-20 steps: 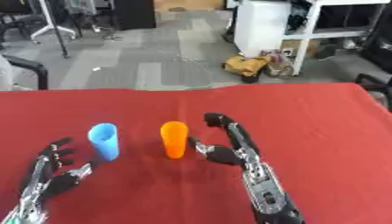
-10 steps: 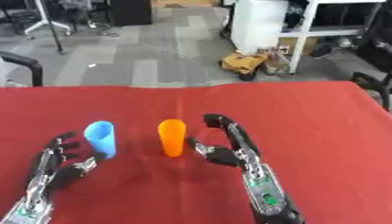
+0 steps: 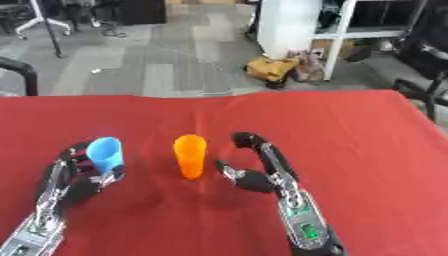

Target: Pour the contents of one cup into another cup.

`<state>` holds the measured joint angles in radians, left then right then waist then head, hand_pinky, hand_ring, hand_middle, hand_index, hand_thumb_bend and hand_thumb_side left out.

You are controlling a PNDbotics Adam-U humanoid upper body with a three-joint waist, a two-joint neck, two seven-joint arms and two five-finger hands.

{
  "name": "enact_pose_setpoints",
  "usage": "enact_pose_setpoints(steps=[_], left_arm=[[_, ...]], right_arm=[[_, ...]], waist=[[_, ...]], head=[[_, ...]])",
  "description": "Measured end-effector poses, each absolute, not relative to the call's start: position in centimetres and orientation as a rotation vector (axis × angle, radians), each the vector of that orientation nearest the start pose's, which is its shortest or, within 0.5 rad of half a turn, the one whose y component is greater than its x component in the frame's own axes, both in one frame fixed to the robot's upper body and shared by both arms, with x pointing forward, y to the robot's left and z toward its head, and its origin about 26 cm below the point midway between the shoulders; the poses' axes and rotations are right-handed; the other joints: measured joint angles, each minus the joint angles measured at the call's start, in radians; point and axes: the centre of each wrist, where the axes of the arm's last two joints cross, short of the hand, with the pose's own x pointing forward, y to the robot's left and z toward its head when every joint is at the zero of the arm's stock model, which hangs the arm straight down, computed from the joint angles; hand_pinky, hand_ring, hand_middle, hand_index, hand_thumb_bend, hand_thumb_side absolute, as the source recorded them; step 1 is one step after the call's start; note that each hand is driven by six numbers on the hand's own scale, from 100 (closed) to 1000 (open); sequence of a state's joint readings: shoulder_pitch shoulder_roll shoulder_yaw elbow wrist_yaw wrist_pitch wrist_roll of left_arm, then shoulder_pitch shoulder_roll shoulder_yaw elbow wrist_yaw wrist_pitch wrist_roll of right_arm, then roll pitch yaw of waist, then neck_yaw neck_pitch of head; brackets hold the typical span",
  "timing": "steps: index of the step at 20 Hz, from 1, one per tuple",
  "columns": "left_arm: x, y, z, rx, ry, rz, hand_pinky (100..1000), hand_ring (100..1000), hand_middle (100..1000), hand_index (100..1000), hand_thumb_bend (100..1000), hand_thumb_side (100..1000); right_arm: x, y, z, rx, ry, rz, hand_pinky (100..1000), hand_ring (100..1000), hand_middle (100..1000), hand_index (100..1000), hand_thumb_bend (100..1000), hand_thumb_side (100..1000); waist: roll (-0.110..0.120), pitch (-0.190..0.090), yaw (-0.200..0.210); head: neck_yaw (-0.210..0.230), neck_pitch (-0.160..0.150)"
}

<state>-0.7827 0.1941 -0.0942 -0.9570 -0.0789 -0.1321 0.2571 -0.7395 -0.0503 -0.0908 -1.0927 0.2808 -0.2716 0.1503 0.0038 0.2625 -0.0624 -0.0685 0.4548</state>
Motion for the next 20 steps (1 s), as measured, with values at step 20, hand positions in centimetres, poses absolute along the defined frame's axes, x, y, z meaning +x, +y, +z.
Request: enact_pose_setpoints(steps=[20], left_arm=[[46.58,21.03,10.58,0.27,-1.882,-0.254,597,619,656,714,615,100]], right_arm=[[44.69,-18.4,11.28,-0.036,-2.028,0.559,1000,831,758,827,468,227]], waist=[[0.002,0.013,-0.016]], head=[[0.004,-0.008]])
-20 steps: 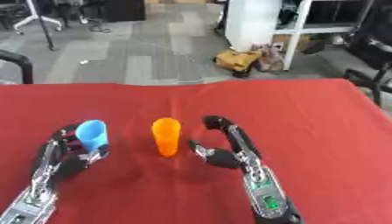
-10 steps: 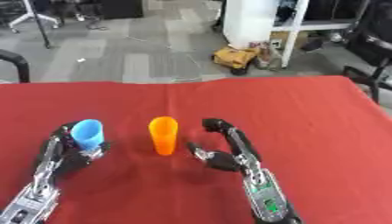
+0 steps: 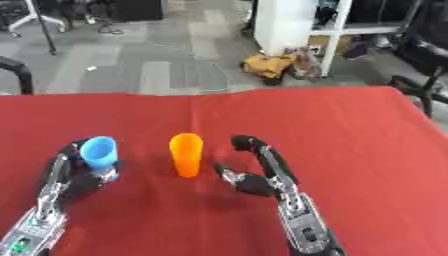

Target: Pour the contents of one cup into another cup.

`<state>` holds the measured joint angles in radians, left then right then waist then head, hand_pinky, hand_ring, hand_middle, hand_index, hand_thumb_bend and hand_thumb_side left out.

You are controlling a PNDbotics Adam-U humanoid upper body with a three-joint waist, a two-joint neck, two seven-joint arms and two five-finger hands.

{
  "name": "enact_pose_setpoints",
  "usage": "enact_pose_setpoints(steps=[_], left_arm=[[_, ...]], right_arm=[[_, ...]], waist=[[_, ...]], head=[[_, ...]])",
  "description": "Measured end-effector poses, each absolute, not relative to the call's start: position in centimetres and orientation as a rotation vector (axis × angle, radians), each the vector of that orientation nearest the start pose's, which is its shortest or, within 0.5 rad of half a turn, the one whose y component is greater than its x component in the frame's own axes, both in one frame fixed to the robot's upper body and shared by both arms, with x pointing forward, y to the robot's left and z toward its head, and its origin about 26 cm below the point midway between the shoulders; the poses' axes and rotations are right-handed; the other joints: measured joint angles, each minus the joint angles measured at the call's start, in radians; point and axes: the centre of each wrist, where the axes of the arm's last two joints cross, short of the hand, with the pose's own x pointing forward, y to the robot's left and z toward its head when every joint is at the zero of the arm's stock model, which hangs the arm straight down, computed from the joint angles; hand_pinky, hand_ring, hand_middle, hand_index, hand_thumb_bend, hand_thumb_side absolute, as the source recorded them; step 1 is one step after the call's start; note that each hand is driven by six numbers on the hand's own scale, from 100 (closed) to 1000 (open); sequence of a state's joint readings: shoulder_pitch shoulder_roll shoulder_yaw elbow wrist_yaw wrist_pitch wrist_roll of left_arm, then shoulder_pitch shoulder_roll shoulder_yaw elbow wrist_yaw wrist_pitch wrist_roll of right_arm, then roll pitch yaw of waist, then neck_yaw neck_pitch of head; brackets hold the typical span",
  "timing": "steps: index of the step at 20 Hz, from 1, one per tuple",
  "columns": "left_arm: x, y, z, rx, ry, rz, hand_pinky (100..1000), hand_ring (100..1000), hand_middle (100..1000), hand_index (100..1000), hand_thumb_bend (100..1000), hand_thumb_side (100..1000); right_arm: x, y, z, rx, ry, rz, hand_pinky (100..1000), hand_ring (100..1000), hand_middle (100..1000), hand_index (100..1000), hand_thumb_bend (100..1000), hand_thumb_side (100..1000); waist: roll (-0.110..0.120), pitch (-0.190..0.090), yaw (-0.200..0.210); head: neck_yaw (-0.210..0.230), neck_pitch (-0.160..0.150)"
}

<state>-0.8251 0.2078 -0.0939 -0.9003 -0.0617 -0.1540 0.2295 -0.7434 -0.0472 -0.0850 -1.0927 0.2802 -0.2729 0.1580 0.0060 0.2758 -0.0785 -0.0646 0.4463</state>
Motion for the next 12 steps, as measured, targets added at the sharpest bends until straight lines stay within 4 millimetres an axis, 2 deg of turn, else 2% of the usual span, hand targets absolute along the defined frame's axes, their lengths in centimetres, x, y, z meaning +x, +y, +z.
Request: enact_pose_setpoints(steps=[6,8,12], left_arm=[[46.6,21.18,10.5,0.26,-1.886,-0.27,565,583,611,696,514,100],[46.6,21.18,10.51,0.257,-1.889,-0.273,553,571,600,691,425,100],[46.55,21.2,10.4,0.249,-1.9,-0.266,525,539,566,683,348,100]], right_arm=[[44.72,-18.37,11.34,-0.034,-2.031,0.563,1000,830,757,828,467,225],[44.72,-18.36,11.36,-0.033,-2.031,0.564,1000,830,758,828,467,225],[44.76,-18.32,11.46,-0.033,-2.034,0.566,1000,830,758,828,467,225]], waist=[[0.002,0.0,-0.001],[0.002,0.0,-0.001],[0.004,0.0,-0.002]], head=[[-0.001,0.0],[-0.001,0.0],[-0.003,0.0]])
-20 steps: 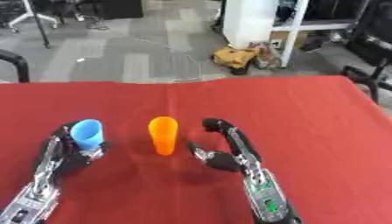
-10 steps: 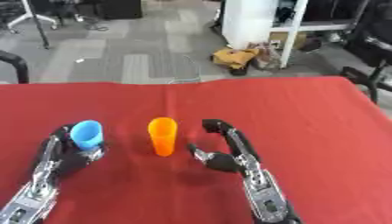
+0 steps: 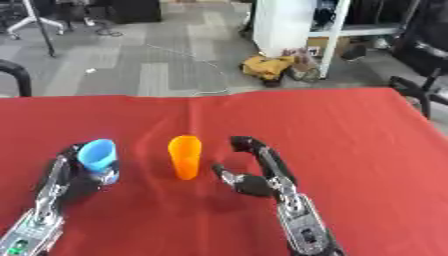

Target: Pour the contents of one cup into another cup.

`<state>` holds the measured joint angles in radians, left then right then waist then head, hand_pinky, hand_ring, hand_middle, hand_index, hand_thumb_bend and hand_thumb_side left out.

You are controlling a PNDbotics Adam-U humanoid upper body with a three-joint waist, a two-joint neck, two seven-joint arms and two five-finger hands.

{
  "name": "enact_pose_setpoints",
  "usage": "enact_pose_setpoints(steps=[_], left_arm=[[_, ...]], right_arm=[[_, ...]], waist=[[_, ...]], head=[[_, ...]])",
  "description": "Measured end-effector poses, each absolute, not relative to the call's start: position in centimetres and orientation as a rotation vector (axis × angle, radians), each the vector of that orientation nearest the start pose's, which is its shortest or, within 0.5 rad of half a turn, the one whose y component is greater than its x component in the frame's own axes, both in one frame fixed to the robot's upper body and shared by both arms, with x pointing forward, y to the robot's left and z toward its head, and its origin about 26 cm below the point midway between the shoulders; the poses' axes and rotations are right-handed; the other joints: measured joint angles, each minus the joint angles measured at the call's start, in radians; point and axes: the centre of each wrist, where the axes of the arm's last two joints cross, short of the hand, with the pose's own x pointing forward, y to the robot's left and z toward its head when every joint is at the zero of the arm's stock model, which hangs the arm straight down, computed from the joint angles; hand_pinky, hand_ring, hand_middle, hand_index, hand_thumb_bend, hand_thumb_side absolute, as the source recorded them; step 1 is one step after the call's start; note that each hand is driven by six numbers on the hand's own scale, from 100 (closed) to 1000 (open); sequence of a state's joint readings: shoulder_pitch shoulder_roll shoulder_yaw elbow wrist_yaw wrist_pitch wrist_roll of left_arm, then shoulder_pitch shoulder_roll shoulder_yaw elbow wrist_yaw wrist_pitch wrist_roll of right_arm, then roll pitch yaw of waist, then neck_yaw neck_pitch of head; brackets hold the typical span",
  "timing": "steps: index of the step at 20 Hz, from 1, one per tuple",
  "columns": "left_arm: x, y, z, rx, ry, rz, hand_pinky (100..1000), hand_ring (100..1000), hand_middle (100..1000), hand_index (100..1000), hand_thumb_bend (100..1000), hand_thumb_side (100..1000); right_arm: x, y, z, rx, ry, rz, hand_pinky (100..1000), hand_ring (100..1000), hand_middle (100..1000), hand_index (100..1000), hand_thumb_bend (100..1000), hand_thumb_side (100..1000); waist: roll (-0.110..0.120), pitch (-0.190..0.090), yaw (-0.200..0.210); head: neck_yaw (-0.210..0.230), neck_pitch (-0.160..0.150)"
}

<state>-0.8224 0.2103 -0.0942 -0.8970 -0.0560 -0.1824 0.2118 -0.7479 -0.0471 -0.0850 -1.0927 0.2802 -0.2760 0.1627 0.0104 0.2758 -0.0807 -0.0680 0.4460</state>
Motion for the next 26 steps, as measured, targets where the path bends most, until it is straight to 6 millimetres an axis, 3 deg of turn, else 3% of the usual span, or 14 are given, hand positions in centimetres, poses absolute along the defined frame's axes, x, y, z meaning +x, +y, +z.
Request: enact_pose_setpoints(steps=[7,14,23,24,26], left_arm=[[46.3,21.2,10.2,0.239,-1.931,-0.249,459,481,518,682,315,100],[45.9,21.0,10.4,0.228,-1.961,-0.246,334,413,510,685,245,100],[44.7,20.3,11.6,0.214,-2.031,-0.273,313,400,515,690,209,100],[44.7,20.2,11.8,0.212,-2.038,-0.276,337,412,523,694,209,100],[44.2,20.1,11.6,0.203,-2.045,-0.294,337,412,524,695,209,100]], right_arm=[[44.8,-18.3,11.5,-0.032,-2.034,0.566,1000,829,756,828,467,223],[44.8,-18.3,11.5,-0.031,-2.031,0.568,986,815,737,826,467,220],[44.9,-18.2,11.8,-0.039,-2.034,0.581,976,801,720,822,466,207],[44.9,-18.2,11.7,-0.04,-2.033,0.583,976,816,737,821,460,163],[45.0,-18.1,11.7,-0.045,-2.029,0.596,977,818,739,821,459,161]], waist=[[0.0,0.0,0.0],[0.0,0.0,0.0],[0.006,-0.001,0.007],[0.006,-0.001,0.007],[0.013,-0.008,0.02]], head=[[-0.004,0.0],[-0.006,0.0],[-0.013,0.0],[-0.014,0.0],[-0.018,0.002]])
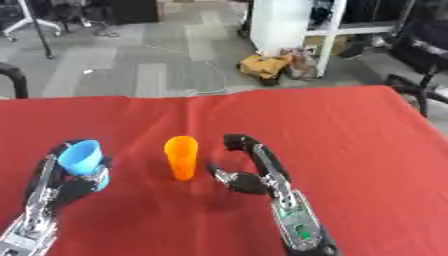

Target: Pour the contents of one cup into another cup.

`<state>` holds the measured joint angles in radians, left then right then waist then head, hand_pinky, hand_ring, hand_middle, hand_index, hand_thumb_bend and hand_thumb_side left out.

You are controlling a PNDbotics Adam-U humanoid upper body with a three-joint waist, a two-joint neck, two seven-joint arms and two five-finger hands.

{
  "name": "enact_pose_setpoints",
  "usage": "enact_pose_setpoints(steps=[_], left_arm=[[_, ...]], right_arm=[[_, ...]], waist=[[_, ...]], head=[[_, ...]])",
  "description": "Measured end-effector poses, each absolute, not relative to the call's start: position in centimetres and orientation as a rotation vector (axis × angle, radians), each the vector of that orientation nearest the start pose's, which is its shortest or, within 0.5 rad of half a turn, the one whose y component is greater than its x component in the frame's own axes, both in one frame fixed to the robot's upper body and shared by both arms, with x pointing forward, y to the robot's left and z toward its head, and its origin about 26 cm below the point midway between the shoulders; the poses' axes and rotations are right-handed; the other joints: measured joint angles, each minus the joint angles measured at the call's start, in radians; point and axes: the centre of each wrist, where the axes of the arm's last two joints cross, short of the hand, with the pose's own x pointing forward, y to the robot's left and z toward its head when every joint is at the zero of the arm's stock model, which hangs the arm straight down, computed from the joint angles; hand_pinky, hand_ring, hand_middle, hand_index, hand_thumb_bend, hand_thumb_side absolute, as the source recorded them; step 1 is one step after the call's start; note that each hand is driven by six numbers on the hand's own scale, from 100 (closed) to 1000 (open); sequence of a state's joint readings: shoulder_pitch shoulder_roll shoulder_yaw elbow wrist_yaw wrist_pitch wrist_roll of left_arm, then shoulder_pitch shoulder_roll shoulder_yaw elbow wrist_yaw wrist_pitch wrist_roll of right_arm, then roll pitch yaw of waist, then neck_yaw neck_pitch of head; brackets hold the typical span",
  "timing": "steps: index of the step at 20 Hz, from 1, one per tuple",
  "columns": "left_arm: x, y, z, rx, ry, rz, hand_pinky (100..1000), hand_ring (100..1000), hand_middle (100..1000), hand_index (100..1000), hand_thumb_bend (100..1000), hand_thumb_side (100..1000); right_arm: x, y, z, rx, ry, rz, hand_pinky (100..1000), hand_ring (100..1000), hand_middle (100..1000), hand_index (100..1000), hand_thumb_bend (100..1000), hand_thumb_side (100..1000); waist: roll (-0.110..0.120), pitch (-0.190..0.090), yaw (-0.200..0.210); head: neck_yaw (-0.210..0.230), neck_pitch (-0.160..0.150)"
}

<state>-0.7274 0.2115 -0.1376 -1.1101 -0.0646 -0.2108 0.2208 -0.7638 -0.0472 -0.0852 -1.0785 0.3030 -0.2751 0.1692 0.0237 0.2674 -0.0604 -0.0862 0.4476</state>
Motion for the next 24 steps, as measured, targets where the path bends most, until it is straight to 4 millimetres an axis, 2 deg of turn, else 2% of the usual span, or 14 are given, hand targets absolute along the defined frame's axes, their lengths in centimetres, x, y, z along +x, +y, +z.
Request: enact_pose_setpoints(steps=[6,10,16,24], left_arm=[[42.0,19.7,11.5,0.126,-2.095,-0.329,342,415,524,696,196,100],[40.9,18.9,12.7,0.071,-2.126,-0.346,346,417,525,696,192,100],[39.1,17.4,14.2,-0.046,-2.17,-0.348,350,419,525,696,184,100],[38.0,16.7,15.4,-0.118,-2.197,-0.349,354,421,525,696,178,100]], right_arm=[[45.7,-17.6,11.8,-0.075,-2.007,0.659,978,821,743,822,463,163],[46.0,-17.5,11.2,-0.083,-1.982,0.688,979,821,743,824,465,172],[46.3,-16.1,9.9,-0.064,-1.928,0.737,981,822,744,825,472,188],[46.4,-15.1,9.0,-0.058,-1.898,0.758,986,825,748,826,479,200]], waist=[[0.014,-0.015,0.027],[0.018,-0.019,0.038],[0.025,-0.027,0.061],[0.028,-0.03,0.073]], head=[[-0.015,0.01],[-0.023,0.017],[-0.037,0.025],[-0.04,0.025]])
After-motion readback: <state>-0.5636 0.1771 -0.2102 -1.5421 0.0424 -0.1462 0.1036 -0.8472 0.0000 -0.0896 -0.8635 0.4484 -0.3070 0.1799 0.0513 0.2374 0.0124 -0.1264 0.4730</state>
